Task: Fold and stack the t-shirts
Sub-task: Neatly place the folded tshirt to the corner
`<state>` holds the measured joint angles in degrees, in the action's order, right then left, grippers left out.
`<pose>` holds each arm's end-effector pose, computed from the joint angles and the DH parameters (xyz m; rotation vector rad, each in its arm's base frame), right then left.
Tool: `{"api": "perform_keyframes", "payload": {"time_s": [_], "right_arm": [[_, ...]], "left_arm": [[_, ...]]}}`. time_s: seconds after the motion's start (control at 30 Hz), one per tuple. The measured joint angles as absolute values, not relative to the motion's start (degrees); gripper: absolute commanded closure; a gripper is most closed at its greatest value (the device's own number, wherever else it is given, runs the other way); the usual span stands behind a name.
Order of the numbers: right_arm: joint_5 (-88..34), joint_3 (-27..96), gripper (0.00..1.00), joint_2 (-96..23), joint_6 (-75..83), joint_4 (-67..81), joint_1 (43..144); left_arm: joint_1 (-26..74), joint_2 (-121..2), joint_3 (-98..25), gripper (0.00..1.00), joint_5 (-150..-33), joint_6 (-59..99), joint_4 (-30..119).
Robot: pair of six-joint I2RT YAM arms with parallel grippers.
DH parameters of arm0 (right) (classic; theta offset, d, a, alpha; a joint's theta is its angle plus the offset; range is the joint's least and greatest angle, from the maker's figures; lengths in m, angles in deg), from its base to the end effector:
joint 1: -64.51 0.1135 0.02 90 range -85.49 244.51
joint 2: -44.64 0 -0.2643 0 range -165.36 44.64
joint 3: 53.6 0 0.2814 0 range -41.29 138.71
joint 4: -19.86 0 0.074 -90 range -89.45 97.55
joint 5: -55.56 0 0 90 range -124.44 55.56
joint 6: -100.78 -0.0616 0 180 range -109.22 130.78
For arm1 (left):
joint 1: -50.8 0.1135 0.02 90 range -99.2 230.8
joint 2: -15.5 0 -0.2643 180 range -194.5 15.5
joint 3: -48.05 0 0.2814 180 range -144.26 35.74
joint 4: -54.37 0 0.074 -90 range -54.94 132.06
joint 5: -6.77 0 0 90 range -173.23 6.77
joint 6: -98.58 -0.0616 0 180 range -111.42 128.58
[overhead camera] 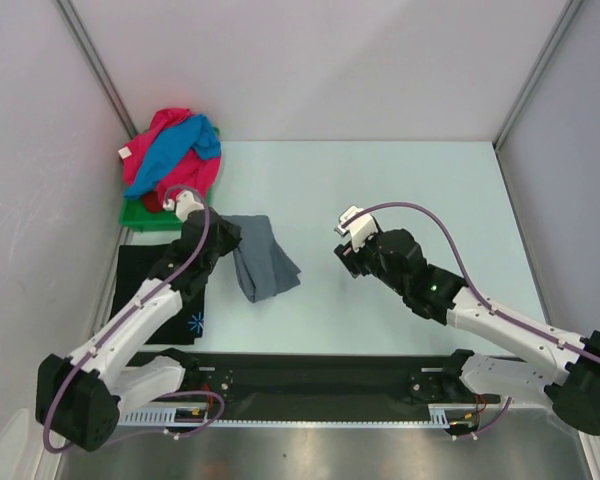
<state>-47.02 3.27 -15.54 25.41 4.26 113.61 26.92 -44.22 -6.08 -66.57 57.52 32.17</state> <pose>0.2042 0.2152 0.2831 -0.8722 1.6853 0.2013 0.2673 -0.0990 0.2523 -0.6253 1.9737 -0.4956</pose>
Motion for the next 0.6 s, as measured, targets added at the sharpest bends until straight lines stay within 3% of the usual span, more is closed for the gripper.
{"api": "perform_keyframes", "payload": {"time_s": [0.33,0.6], "right_arm": [[-46.97,2.74,0.39,-15.57,24.71,3.98,114.05],[-46.56,2.35,0.40,-15.72,24.49,4.15,114.05]], "left_arm": [[27.49,-41.18,-14.72,1.00,-53.65,49.79,18.20],[34.07,-42.06,-20.36,1.00,-52.34,46.81,14.23]]}}
